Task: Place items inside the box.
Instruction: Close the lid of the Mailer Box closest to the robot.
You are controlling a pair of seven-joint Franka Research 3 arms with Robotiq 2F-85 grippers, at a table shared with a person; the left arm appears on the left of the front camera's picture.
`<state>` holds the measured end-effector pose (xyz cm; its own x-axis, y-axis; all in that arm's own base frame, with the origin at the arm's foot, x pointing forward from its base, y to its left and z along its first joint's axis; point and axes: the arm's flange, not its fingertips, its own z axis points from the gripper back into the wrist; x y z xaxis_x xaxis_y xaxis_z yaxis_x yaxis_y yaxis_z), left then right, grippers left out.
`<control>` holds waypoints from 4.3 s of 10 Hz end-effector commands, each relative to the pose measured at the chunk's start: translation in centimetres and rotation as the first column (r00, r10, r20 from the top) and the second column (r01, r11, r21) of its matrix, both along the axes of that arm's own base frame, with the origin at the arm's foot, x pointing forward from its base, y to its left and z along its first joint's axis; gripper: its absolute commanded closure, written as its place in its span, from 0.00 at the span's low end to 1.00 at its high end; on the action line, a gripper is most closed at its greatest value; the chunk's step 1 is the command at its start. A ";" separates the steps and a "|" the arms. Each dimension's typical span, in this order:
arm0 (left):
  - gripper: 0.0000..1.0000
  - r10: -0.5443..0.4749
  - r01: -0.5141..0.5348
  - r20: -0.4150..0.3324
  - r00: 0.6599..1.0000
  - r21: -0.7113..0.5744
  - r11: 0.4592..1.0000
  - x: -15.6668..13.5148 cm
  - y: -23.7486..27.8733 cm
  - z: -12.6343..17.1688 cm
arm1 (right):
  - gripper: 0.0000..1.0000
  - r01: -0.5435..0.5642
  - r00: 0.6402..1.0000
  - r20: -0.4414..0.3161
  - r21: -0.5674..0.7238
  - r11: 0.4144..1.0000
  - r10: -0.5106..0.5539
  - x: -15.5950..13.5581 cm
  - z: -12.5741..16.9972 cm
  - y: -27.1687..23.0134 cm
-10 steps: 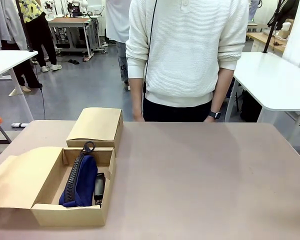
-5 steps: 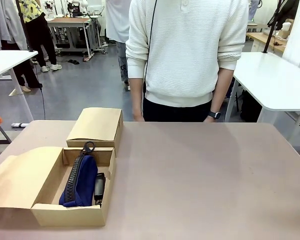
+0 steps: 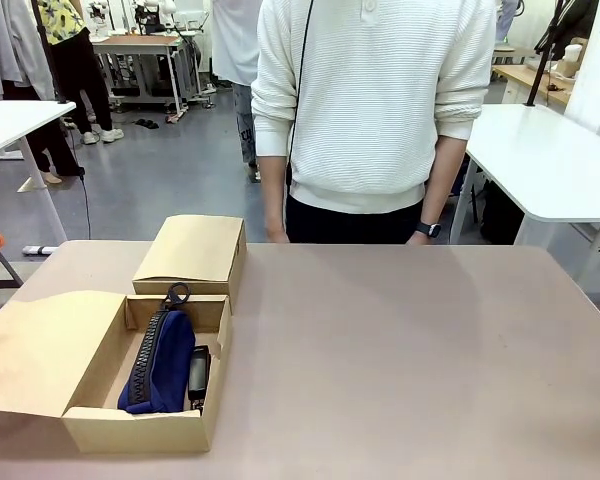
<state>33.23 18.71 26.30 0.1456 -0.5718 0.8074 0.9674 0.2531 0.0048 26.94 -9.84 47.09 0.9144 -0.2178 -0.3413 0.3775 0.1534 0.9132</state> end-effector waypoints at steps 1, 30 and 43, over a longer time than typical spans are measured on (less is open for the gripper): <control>0.00 0.014 -0.009 0.040 0.999 -0.117 0.993 0.6 0.4 0.1 | 0.00 0.011 1.000 -0.007 0.020 1.000 -0.011 0.0 0.6 0.1; 0.00 -0.234 0.237 0.042 0.971 -0.188 0.953 -2.4 -23.9 7.7 | 0.00 0.011 1.000 -0.007 0.020 1.000 -0.011 0.0 0.6 0.1; 0.00 0.036 -0.405 -0.736 0.676 -0.331 0.852 -4.7 -8.8 17.0 | 0.00 0.011 1.000 -0.007 0.020 1.000 -0.011 0.0 0.6 0.1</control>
